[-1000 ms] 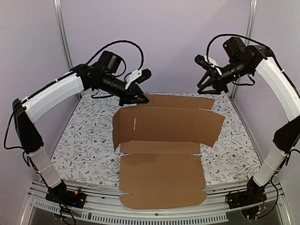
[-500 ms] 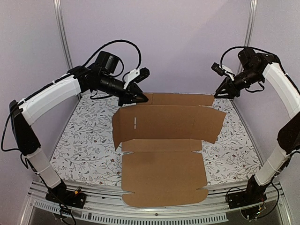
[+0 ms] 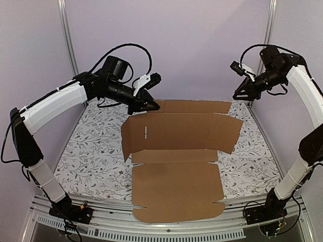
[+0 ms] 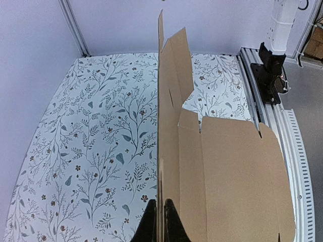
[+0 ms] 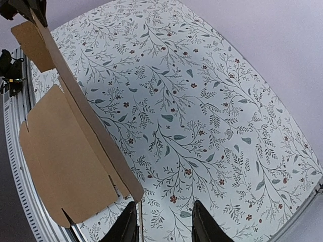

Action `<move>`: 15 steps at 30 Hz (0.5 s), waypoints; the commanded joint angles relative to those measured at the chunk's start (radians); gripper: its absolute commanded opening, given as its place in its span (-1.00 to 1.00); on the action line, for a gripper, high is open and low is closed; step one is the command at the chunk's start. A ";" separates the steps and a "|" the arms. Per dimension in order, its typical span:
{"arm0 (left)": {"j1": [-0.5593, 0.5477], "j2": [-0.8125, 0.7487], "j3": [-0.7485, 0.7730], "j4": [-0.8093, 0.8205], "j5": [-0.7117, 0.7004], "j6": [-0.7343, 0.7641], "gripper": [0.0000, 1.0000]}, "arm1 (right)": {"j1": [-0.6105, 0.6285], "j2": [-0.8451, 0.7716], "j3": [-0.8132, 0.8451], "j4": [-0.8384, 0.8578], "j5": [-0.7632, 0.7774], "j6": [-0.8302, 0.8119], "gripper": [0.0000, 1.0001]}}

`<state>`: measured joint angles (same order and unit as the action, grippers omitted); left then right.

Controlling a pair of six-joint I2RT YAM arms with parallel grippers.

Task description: Fold the paper box

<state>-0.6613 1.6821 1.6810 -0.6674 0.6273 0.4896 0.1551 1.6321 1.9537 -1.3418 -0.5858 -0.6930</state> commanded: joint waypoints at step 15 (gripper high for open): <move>-0.014 -0.024 -0.031 0.096 -0.013 -0.042 -1.00 | 0.100 0.038 -0.037 -0.008 0.019 -0.045 -0.24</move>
<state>-0.6617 1.6821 1.6703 -0.6235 0.6266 0.4702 0.2138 1.7157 1.9224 -1.3163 -0.5472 -0.7010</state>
